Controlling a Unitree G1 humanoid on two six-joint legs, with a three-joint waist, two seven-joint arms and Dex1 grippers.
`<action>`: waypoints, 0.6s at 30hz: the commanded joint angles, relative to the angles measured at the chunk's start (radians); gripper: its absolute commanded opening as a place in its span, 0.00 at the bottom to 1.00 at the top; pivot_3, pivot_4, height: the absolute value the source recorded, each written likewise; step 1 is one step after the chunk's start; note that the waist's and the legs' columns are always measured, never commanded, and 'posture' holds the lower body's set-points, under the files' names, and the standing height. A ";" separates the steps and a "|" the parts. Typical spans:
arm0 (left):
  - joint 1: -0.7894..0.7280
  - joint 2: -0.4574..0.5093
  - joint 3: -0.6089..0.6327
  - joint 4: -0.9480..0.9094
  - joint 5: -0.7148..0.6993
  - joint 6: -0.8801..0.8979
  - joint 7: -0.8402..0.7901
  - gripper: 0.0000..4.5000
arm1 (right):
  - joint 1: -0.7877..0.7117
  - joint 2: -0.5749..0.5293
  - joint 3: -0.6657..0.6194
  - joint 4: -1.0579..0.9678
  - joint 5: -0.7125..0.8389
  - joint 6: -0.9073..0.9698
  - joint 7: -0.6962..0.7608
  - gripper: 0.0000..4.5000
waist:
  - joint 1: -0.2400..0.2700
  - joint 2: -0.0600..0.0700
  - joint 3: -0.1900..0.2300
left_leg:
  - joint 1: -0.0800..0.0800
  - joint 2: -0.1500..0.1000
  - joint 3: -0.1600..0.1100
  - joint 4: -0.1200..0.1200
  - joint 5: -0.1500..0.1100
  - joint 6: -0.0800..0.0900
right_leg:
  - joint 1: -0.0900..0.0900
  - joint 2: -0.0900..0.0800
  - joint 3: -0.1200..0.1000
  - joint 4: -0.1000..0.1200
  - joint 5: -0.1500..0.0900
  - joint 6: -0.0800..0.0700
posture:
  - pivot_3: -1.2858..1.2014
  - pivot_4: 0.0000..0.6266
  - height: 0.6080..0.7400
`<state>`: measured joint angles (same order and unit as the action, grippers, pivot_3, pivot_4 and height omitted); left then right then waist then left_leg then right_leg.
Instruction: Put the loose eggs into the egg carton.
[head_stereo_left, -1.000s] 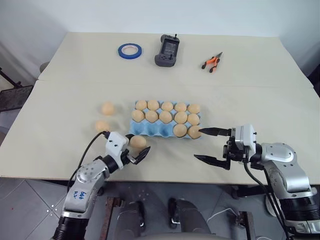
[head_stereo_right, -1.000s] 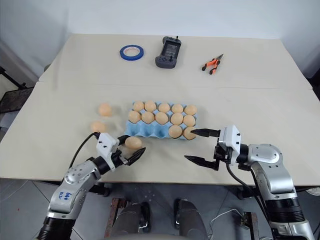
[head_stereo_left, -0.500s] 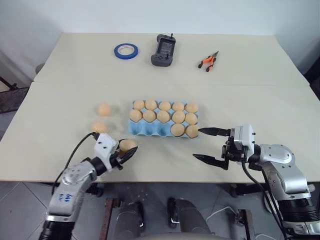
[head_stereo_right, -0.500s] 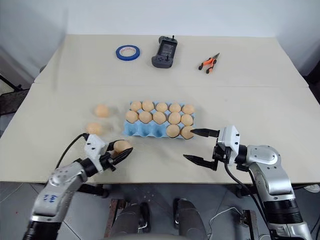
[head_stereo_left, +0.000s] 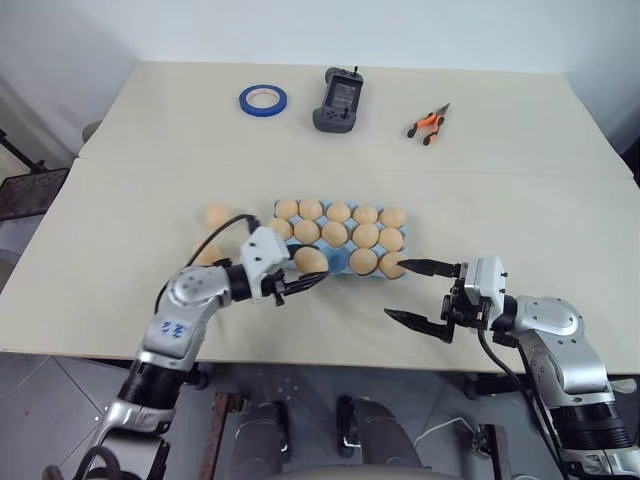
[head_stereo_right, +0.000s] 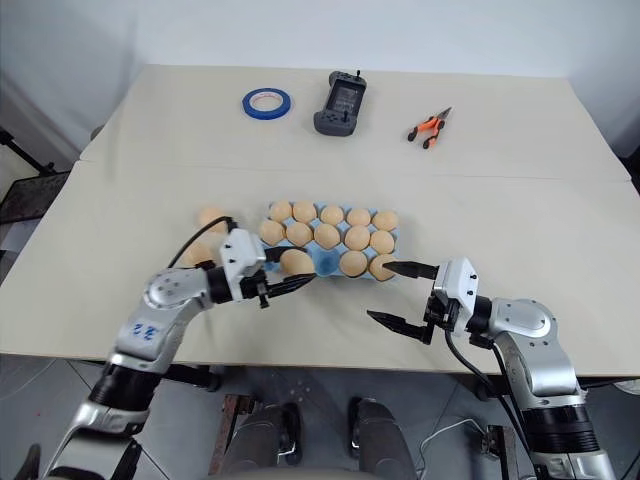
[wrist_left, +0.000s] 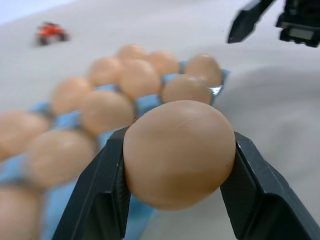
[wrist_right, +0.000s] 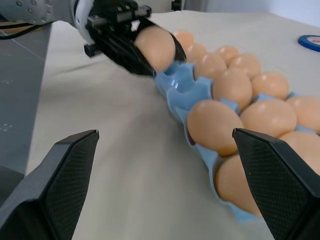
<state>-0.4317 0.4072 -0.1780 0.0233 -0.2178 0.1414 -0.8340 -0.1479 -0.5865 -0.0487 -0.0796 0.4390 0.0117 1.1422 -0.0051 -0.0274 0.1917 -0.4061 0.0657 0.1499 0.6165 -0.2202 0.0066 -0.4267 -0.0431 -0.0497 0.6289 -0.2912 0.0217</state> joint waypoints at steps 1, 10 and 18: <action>-0.077 -0.033 0.001 0.103 0.019 -0.070 -0.012 0.47 | 0.001 0.002 -0.038 -0.025 0.005 -0.030 -0.032 1.00 | 0.000 0.000 0.000 | 0.000 0.000 0.000 0.000 0.000 0.000 | 0.000 0.000 0.000 0.000 0.000 0.000 | 0.52 0.24 1.00; -0.142 -0.110 -0.005 0.223 0.042 -0.145 -0.022 0.96 | 0.046 -0.003 -0.049 -0.060 0.019 -0.026 -0.069 1.00 | 0.001 0.000 0.000 | 0.000 0.000 0.000 0.001 0.000 0.001 | 0.000 0.000 0.000 0.001 0.001 0.001 | 0.52 0.24 1.00; 0.000 -0.001 0.108 0.032 -0.018 -0.122 -0.023 0.99 | 0.064 0.004 -0.047 -0.069 0.029 -0.036 -0.064 1.00 | -0.011 0.000 0.000 | 0.000 0.001 0.000 0.002 0.001 0.000 | 0.000 0.000 0.000 0.003 0.000 0.001 | 0.52 0.24 1.00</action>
<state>-0.4459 0.3856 -0.1241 0.1344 -0.1966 0.0212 -0.8585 -0.0888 -0.5860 -0.0745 -0.1141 0.4426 -0.0019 1.0761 -0.0161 -0.0275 0.1917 -0.4056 0.0663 0.1493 0.6183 -0.2193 0.0064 -0.4265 -0.0426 -0.0499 0.6323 -0.2909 0.0224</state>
